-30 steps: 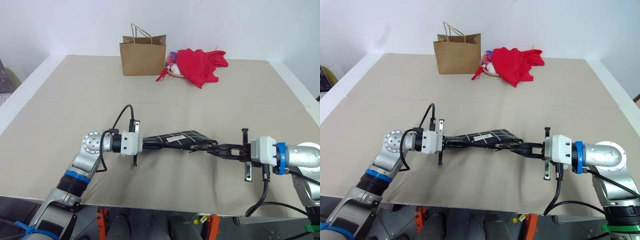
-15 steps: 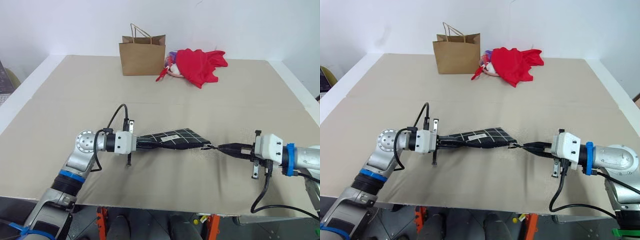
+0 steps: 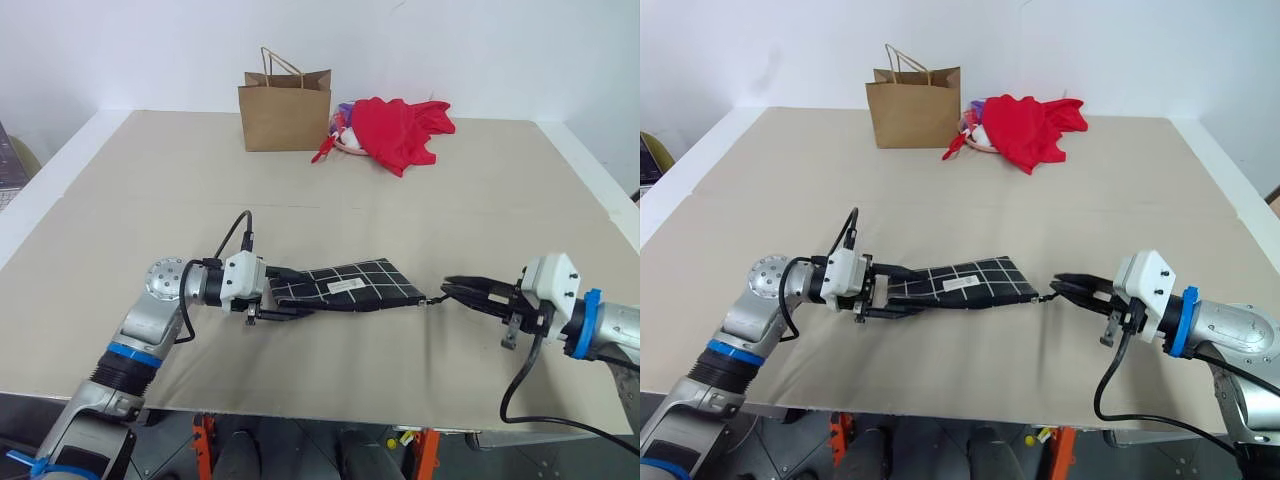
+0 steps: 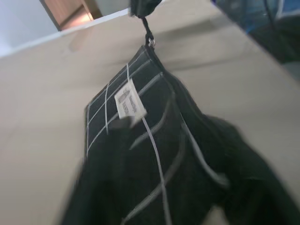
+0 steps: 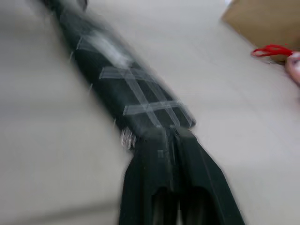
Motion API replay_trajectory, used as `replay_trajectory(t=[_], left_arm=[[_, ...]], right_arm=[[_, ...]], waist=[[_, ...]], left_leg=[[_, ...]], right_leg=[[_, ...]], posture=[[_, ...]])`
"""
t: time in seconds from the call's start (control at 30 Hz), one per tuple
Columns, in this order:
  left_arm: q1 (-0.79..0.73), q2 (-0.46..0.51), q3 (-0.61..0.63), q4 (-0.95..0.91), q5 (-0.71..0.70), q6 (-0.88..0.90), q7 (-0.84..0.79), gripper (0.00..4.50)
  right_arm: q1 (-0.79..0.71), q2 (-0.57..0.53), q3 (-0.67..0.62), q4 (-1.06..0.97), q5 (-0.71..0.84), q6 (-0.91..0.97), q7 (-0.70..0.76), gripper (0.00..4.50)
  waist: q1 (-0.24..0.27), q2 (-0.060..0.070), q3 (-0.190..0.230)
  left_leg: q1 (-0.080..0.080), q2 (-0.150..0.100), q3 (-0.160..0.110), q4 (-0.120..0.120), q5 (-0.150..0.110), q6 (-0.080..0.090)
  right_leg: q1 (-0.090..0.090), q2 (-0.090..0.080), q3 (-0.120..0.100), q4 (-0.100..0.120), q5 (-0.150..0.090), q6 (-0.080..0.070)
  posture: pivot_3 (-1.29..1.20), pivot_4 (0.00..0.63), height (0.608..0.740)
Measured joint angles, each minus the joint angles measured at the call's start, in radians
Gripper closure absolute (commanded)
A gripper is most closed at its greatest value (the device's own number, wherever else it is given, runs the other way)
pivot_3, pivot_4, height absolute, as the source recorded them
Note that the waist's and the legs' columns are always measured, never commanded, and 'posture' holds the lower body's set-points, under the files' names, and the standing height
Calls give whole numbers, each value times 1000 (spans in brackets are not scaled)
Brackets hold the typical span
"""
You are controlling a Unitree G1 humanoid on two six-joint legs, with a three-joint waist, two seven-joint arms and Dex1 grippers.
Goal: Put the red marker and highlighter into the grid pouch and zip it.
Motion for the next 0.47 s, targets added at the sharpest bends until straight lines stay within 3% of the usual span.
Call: replay_trajectory(t=[0.03, 0.17, 0.47], left_arm=[[20, 23, 13, -33, -16, 54, 9, 99], [91, 65, 86, -68, -35, 161, 79, 0], [212, 51, 203, -7, 113, 184, 401, 0]], right_arm=[[14, 11, -13, -21, 25, 41, -27, 2081], [85, 60, -62, -49, 85, 162, -123, 45], [300, 208, -132, -55, 57, 198, -263, 45]], waist=[[-1, 0, 0], [1, 0, 0], [2, -1, 0]], left_leg=[[0, 0, 0, 0, 0, 0], [0, 0, 0, 0, 0, 1], [0, 0, 0, 0, 0, 0]], right_leg=[[0, 0, 0, 0, 0, 0], [0, 0, 0, 0, -1, -1], [-1, 0, 0, 0, -2, -4]], posture=[[0, 150, 740], [0, 150, 740], [0, 150, 740]])
